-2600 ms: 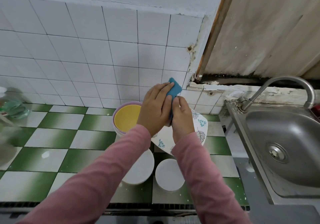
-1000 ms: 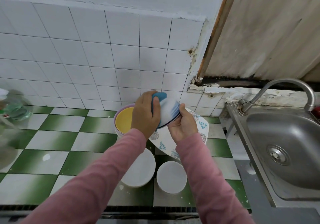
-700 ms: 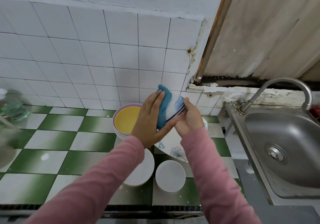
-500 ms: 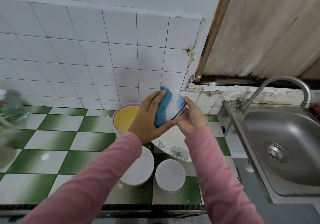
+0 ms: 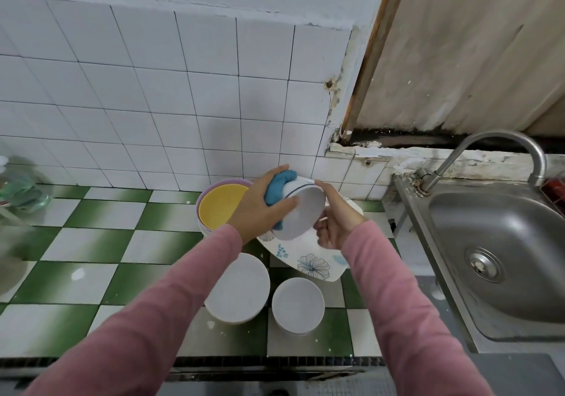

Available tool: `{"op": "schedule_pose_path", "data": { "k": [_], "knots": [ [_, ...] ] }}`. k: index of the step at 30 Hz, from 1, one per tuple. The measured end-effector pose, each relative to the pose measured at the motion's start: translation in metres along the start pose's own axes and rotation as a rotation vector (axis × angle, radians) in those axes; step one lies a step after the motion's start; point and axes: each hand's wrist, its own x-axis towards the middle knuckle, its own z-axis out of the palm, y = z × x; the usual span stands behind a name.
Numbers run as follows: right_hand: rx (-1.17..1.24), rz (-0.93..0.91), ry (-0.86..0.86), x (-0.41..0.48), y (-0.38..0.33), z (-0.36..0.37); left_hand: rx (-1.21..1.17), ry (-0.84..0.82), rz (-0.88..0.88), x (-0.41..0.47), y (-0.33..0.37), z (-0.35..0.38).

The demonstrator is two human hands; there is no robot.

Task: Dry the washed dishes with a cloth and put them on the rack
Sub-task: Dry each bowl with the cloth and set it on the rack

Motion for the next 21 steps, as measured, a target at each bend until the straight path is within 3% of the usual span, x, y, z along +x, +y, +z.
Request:
{"op": "schedule_pose_path", "data": {
  "k": [2,6,10,12,14,16,18,21],
  "knots": [
    [0.051,0.018,-0.116,0.005,0.009,-0.003,-0.141,-0.027,-0.135,0.005,0.0,-0.001],
    [0.433,0.064,-0.4,0.009,0.022,-0.001,-0.333,-0.089,-0.299,0.007,-0.007,0.004],
    [0.602,0.1,-0.51,0.011,0.031,-0.001,-0.569,-0.067,-0.412,0.007,-0.015,0.006],
    [0.639,0.085,-0.503,0.014,0.035,-0.006,-0.692,0.0,-0.45,0.005,-0.018,0.005],
    [0.687,0.048,-0.473,0.02,0.04,-0.013,-0.799,0.205,-0.488,0.004,-0.014,0.006],
    [0.778,0.015,-0.455,0.026,0.043,-0.017,-0.644,0.497,-0.393,0.004,-0.004,0.015],
    [0.862,-0.027,-0.42,0.032,0.045,-0.016,-0.367,0.69,-0.129,0.003,0.005,0.027],
    [0.897,-0.078,-0.398,0.031,0.042,-0.003,0.047,0.638,0.26,0.0,0.0,0.05]
  ]
}}
